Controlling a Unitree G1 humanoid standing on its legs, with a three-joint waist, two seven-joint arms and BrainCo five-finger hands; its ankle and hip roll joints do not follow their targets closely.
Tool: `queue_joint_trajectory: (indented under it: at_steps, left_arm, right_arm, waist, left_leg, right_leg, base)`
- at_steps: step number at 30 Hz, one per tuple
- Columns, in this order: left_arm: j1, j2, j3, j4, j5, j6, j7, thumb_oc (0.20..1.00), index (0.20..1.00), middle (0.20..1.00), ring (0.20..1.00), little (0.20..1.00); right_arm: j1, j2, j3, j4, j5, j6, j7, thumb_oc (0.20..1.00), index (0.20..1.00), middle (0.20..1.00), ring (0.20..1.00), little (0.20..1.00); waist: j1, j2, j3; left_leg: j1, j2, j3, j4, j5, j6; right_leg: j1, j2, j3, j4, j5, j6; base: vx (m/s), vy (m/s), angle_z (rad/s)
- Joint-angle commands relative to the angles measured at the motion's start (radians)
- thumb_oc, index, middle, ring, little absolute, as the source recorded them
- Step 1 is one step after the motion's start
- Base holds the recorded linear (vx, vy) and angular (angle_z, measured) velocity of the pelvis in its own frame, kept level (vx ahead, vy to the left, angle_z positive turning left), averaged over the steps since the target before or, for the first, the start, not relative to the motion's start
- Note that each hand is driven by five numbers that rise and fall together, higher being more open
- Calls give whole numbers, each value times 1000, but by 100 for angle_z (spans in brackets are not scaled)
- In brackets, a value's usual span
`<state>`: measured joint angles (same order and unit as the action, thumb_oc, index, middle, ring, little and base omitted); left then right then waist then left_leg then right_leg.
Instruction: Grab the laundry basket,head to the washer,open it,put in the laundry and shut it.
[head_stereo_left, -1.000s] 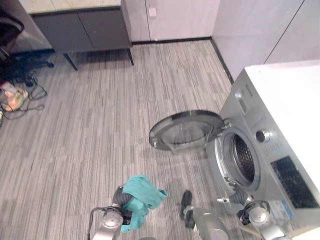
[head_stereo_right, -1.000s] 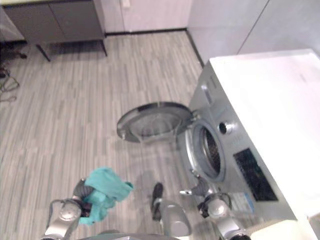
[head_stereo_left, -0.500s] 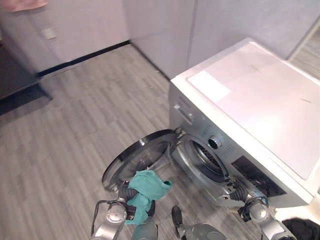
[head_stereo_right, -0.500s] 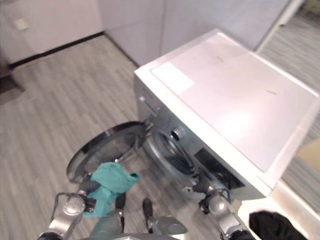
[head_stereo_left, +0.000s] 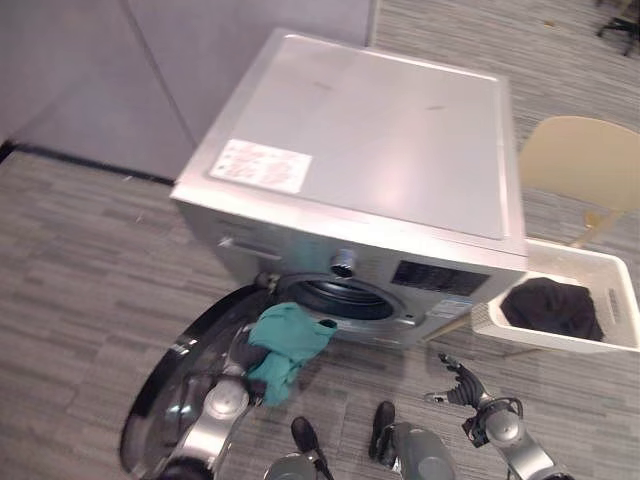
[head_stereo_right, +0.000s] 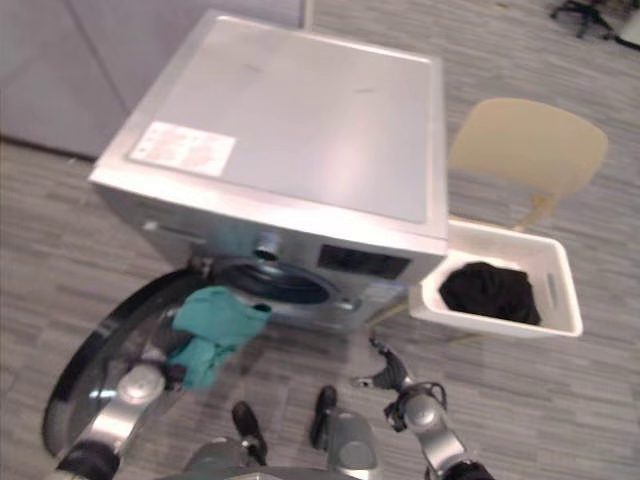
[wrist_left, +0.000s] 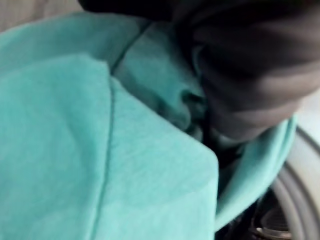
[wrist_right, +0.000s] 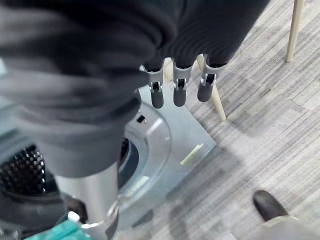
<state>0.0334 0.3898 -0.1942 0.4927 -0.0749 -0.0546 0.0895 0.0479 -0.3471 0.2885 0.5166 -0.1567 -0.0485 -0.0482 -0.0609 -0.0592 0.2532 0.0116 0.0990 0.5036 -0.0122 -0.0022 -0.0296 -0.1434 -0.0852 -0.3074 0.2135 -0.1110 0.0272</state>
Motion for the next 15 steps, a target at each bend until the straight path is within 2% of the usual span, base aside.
queue_joint_trajectory:
  at_steps: [1, 2, 3, 4, 5, 6, 7, 10, 11, 13, 15]
  left_arm:
    - [-21, 0, -10, -50, -44, -48, 26, 200, 200, 200, 200, 200]
    - [-23, -1, -10, -50, -44, -48, 26, 200, 200, 200, 200, 200]
    - [-46, -5, -12, -56, -76, -54, 49, 200, 200, 200, 200, 200]
    - [-57, -9, -14, -57, -85, -56, 59, 200, 200, 200, 200, 200]
    - [-72, -14, -17, -56, -93, -62, 75, 200, 200, 200, 200, 200]
    - [-72, -14, -17, -56, -93, -62, 75, 200, 200, 200, 200, 200]
    - [-106, -14, -16, -51, -111, -72, 102, 200, 200, 200, 200, 200]
    - [-128, -11, -9, -55, -118, -80, 122, 200, 200, 200, 200, 200]
    - [-147, -9, -7, -57, -128, -83, 136, 200, 200, 200, 200, 200]
    - [-205, -28, 3, -57, -209, -108, 183, 200, 200, 200, 200, 200]
    - [-224, -35, 2, -63, -229, -112, 192, 200, 200, 200, 200, 200]
  right_arm:
    - [-2, -49, -14, 10, 8, -13, -41, 1000, 1000, 1000, 1000, 1000]
    - [-4, -49, -14, 11, 9, -14, -41, 1000, 1000, 1000, 1000, 1000]
    - [-32, -62, -12, 16, 27, -10, -60, 1000, 1000, 1000, 1000, 1000]
    - [-47, -66, -11, 20, 36, -14, -71, 1000, 1000, 1000, 1000, 1000]
    - [-62, -68, -10, 25, 46, -18, -82, 1000, 1000, 1000, 1000, 1000]
    - [-62, -68, -10, 25, 46, -19, -82, 1000, 1000, 1000, 1000, 1000]
    - [-82, -67, -8, 34, 61, -21, -99, 1000, 1000, 1000, 1000, 1000]
    - [-78, -64, -17, 39, 73, -28, -113, 1000, 1000, 1000, 1000, 1000]
    - [-84, -64, -16, 38, 82, -27, -121, 1000, 1000, 1000, 1000, 1000]
    - [-100, -48, -11, 45, 109, -26, -144, 1000, 1000, 1000, 1000, 1000]
    - [-108, -45, -8, 37, 118, -27, -154, 1000, 1000, 1000, 1000, 1000]
  waist:
    - [-6, -37, -6]
    - [-6, -35, -6]
    - [17, -36, 39]
    - [25, -41, 53]
    - [30, -39, 66]
    - [29, -38, 65]
    - [31, -37, 92]
    - [23, -30, 106]
    - [23, -27, 120]
    - [18, -31, 137]
    - [14, -32, 143]
  left_leg:
    - [-98, 20, -111, 220, -129, 0]
    - [-104, 24, -112, 229, -133, -1]
    - [-199, 38, -209, 328, -129, -13]
    - [-242, 15, -267, 332, -108, -9]
    - [-275, -2, -328, 343, -115, -11]
    - [-278, -2, -329, 344, -116, -11]
    - [-330, -13, -374, 360, -122, -10]
    - [-362, -8, -362, 353, -125, -2]
    - [-382, -8, -369, 379, -156, -1]
    - [-493, -12, -358, 466, -175, 21]
    - [-528, -10, -359, 496, -183, 27]
  right_leg:
    - [33, 11, 95, -84, -7, 50]
    - [30, 13, 95, -84, -7, 49]
    - [-10, 25, 111, -62, -13, 33]
    - [-40, 27, 116, -57, 4, 21]
    - [-70, 36, 126, -40, 3, 21]
    - [-71, 35, 125, -39, 3, 21]
    - [-138, 43, 142, 1, 11, 24]
    - [-209, 44, 149, 40, 10, 24]
    - [-235, 45, 156, 80, -12, 29]
    - [-348, 29, 157, 176, -33, 16]
    - [-386, 24, 160, 211, -41, 10]
  base:
    - [-116, -163, -2]
    - [-242, -136, -17]
    - [-303, -97, -26]
    - [-363, -111, -32]
    - [-199, -45, -46]
    - [-194, -27, -80]
    - [-184, 1, -74]
    - [-103, 24, -45]
    - [-90, 58, -32]
    - [-134, 73, 9]
    - [-122, 44, 20]
